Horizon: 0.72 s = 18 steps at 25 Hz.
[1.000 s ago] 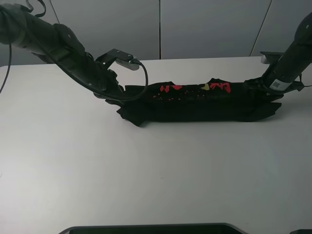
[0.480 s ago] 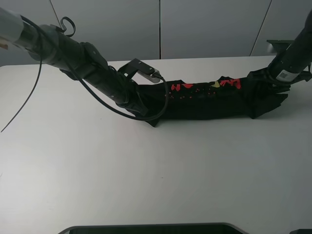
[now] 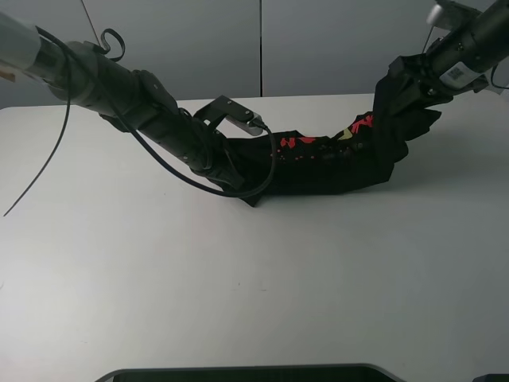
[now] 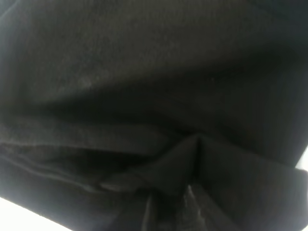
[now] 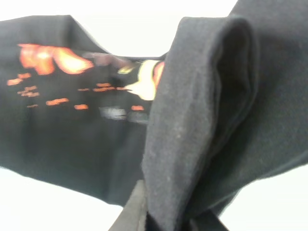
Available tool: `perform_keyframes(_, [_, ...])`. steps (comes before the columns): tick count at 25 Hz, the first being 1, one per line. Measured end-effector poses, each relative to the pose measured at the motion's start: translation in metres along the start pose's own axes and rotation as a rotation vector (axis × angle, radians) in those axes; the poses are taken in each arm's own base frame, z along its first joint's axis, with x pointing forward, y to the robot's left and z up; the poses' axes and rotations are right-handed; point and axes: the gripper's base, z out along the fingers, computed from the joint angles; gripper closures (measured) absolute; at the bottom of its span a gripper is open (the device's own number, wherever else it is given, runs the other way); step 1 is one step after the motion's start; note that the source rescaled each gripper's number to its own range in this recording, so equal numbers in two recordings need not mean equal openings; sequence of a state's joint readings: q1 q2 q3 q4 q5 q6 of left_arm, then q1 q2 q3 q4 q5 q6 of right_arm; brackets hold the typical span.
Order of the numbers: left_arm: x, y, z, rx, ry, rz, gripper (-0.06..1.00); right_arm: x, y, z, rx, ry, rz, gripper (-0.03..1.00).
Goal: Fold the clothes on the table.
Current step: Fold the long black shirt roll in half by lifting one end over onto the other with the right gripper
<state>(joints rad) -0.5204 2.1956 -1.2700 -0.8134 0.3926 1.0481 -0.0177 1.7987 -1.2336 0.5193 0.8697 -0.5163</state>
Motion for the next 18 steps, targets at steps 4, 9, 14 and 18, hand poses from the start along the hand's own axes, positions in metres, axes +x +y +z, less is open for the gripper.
perform_keyframes(4, [0.000, -0.002, 0.001, 0.002, 0.001, 0.004, 0.79, -0.001, 0.034, 0.007, -0.047, 0.021, -0.082, 0.86])
perform_keyframes(9, [-0.001, -0.003, 0.001, 0.004, 0.001, 0.004, 0.79, 0.001, 0.073, 0.019, -0.106, 0.038, -0.154, 0.86])
perform_keyframes(14, [-0.001, -0.003, 0.001, 0.004, 0.001, 0.004, 0.79, 0.002, 0.101, 0.026, -0.148, 0.027, -0.198, 0.86])
perform_keyframes(18, [0.000, -0.003, 0.001, 0.010, 0.004, 0.002, 0.79, 0.001, 0.115, 0.030, -0.150, -0.006, -0.225, 0.86])
